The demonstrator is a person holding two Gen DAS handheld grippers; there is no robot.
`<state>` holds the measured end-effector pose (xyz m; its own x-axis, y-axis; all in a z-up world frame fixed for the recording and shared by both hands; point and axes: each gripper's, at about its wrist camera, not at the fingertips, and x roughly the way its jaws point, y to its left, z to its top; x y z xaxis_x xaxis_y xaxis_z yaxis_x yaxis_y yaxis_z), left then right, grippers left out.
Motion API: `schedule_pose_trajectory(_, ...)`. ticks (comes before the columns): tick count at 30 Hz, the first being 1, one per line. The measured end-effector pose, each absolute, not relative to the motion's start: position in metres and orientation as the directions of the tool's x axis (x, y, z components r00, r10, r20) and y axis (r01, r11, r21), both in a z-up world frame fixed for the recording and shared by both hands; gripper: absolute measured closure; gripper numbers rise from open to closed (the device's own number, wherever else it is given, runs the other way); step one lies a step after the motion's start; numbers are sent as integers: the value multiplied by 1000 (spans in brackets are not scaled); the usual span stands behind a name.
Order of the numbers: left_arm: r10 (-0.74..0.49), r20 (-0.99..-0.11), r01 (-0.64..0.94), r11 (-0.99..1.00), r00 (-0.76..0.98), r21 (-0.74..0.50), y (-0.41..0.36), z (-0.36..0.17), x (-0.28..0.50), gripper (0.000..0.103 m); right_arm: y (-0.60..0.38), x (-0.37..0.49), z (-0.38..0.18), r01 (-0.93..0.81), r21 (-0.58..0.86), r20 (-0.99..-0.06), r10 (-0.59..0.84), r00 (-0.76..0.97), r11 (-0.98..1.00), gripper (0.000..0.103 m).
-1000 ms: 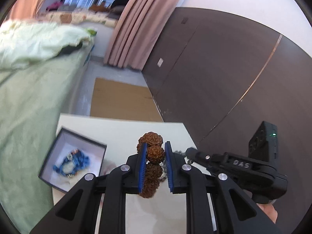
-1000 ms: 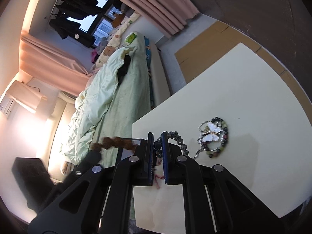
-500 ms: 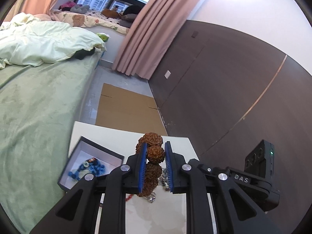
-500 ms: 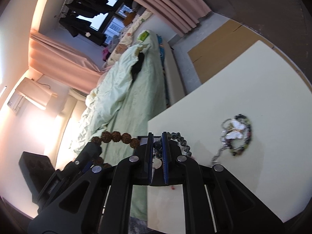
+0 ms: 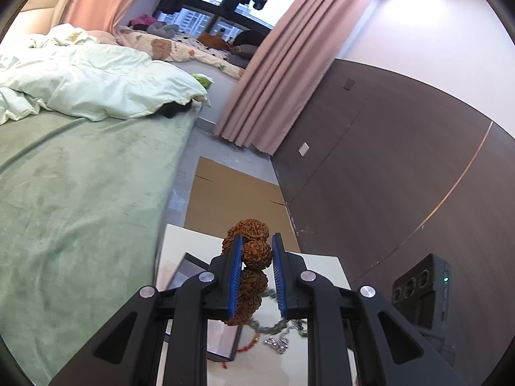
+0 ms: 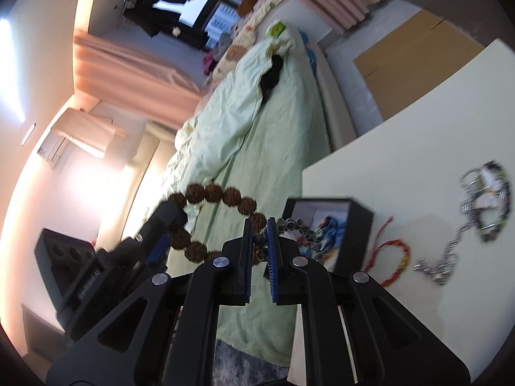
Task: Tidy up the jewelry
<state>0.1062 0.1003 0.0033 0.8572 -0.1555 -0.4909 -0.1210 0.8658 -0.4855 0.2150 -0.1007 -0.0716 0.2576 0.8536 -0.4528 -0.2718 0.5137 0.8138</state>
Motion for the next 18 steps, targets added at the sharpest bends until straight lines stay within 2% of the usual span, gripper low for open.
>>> schedule_pose_trajectory(2,-146,-496,-132,866,856,-482,104,2,107,87,-90,217,-79,-266,802,-487,843,229,535,91)
schedule_pose_trajectory(4,-147,-504,-139,863,851,-486,107,-1,108,87,-87,218,-88,-241,806,-501,840,208,540,79)
schedule_pose_trajectory(5,-149,-508,-140,862,848,-487,107,-3,108,87,-88,218,-89,-231,806,-504,837,215,545,68)
schedule_pose_trajectory(8,-166,-521,-136,859,837,-493,107,-10,112,87,-101,217,-86,-224,800,-502,825,258,557,56)
schedule_pose_trajectory(11,-217,-544,-121,847,810,-517,105,-21,119,86,-114,216,-81,-223,793,-503,815,287,568,54)
schedule_pose_trajectory(13,-202,-583,-150,853,787,-499,103,-29,124,85,-124,215,-80,-213,788,-508,805,306,578,52)
schedule_pose_trajectory(14,-172,-601,-177,861,781,-476,102,-32,126,82,-129,215,-79,-207,786,-511,800,314,583,52)
schedule_pose_trajectory(15,-150,-608,-194,865,779,-462,102,-34,126,73,-133,215,-78,-201,784,-513,796,321,587,52)
schedule_pose_trajectory(16,-140,-609,-201,866,781,-457,102,-35,125,69,-140,216,-77,-194,782,-516,789,332,593,52)
schedule_pose_trajectory(18,-141,-604,-198,866,785,-459,102,-36,123,67,-152,217,-75,-180,778,-522,778,351,603,52)
